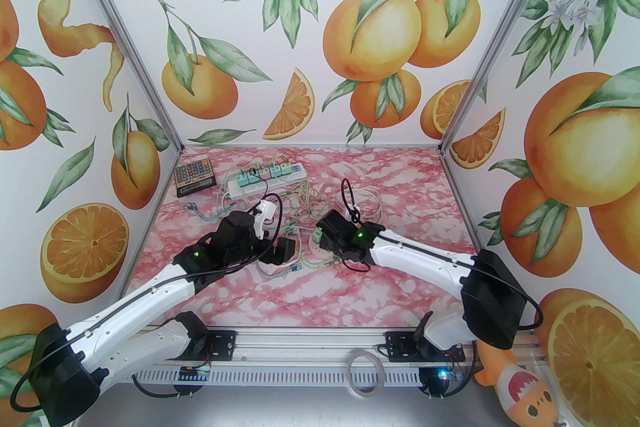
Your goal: Pull the plug off the socket
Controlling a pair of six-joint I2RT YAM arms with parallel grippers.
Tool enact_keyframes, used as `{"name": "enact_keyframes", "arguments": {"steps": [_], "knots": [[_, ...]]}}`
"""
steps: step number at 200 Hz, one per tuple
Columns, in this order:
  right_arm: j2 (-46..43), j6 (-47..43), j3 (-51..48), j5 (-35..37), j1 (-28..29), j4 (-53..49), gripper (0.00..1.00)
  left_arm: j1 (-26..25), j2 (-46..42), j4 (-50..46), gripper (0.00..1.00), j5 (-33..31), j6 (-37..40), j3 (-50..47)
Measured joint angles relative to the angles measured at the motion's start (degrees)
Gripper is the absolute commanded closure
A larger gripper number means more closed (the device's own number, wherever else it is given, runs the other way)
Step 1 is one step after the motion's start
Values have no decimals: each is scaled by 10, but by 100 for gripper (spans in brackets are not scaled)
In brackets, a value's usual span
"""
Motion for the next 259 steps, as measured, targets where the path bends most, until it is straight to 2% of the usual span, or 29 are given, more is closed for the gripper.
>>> {"name": "enact_keyframes", "arguments": {"steps": [30, 123, 143, 157, 172, 196, 228, 259], "knots": [[7, 0, 0, -1, 0, 5, 34, 0, 0, 3, 0, 4, -2, -5], [31, -3, 0, -22, 0, 46, 36, -3, 1, 4, 0, 16, -3, -12], [38, -2, 0, -22, -1, 51, 39, -5, 1, 4, 0, 18, -5, -12], [43, -1, 0, -23, -2, 52, 45, -7, 1, 4, 0, 19, -9, -12], [49, -3, 1, -23, -6, 58, 46, -8, 1, 4, 0, 19, -12, -13], [58, -16, 2, -25, -13, 65, 56, -11, 1, 4, 0, 18, -13, -16], [65, -38, 5, -27, -24, 65, 62, -17, 1, 3, 0, 18, -12, -18], [65, -71, 5, -38, -42, 66, 64, -21, 4, 6, 8, 25, -11, -23]]}}
